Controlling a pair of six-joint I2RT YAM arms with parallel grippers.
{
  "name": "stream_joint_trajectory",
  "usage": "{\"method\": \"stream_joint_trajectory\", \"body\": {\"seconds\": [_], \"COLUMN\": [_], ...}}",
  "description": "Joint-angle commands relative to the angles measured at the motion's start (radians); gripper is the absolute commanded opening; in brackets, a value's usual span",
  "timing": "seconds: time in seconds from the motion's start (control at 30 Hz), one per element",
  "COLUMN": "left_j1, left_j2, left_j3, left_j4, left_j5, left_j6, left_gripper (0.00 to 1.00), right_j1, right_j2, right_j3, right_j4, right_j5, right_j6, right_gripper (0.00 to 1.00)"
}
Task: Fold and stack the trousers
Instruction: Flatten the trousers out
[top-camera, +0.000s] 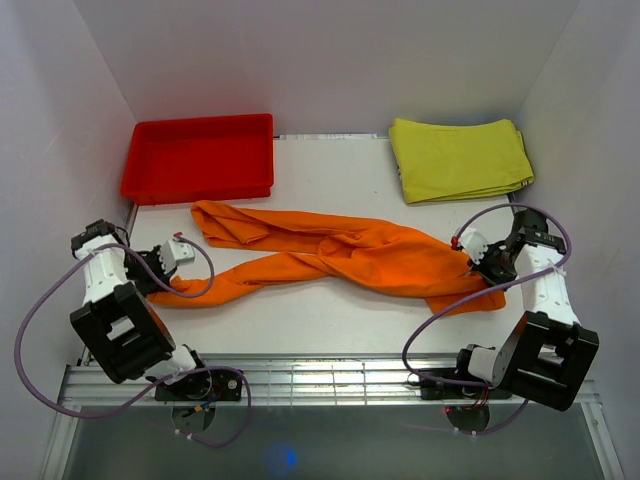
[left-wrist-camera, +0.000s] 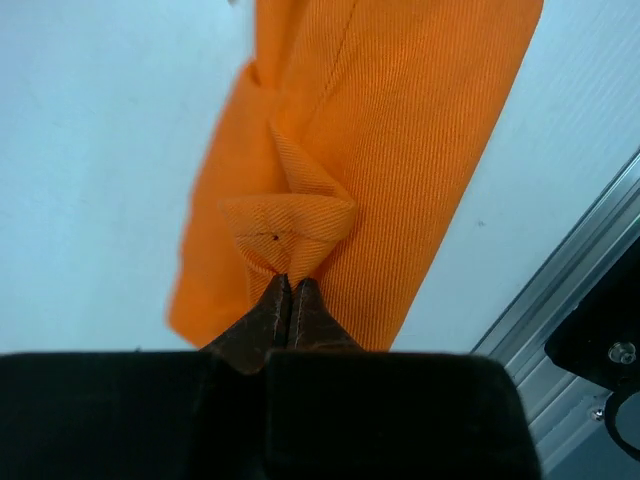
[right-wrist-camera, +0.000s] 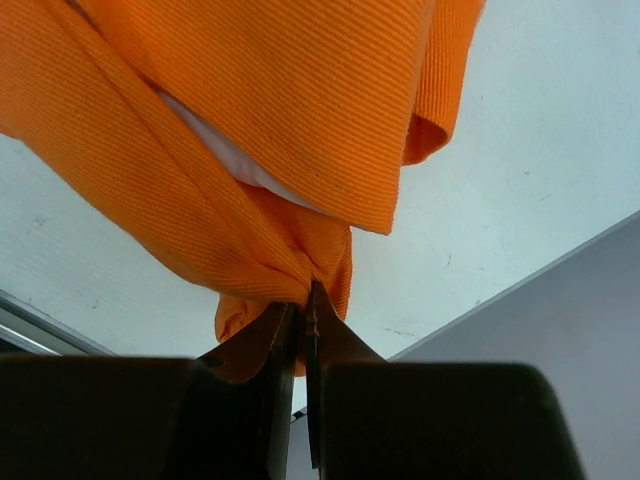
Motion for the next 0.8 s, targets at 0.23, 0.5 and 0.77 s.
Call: {"method": "stream_joint_trajectory", "body": {"seconds": [0.23, 0.5, 0.77], "left_j1": [0.108, 0.055, -0.063], "left_j2": [0.061, 0.187, 0.280], "left_j3": [-0.018, 0.240, 0.056], "left_j4": [0.057, -0.031, 0.292], "left_j5": [-0.057, 0.137, -0.097], "left_j6": [0.097, -0.082, -0.279], "left_gripper": [0.41, 0.66, 0.68], "right_j1": [-0.079, -0.079, -0.079], "right_j2": [0.080, 0.115, 0.126], "right_j3": [0.071, 0.108, 0.124], "right_j4": [-0.022, -0.045, -0.062], "right_j5": [0.026, -0.020, -0.019], "right_j6": [-0.070, -0.035, -0.027], "right_gripper": [0.08, 0.08, 0.08]}}
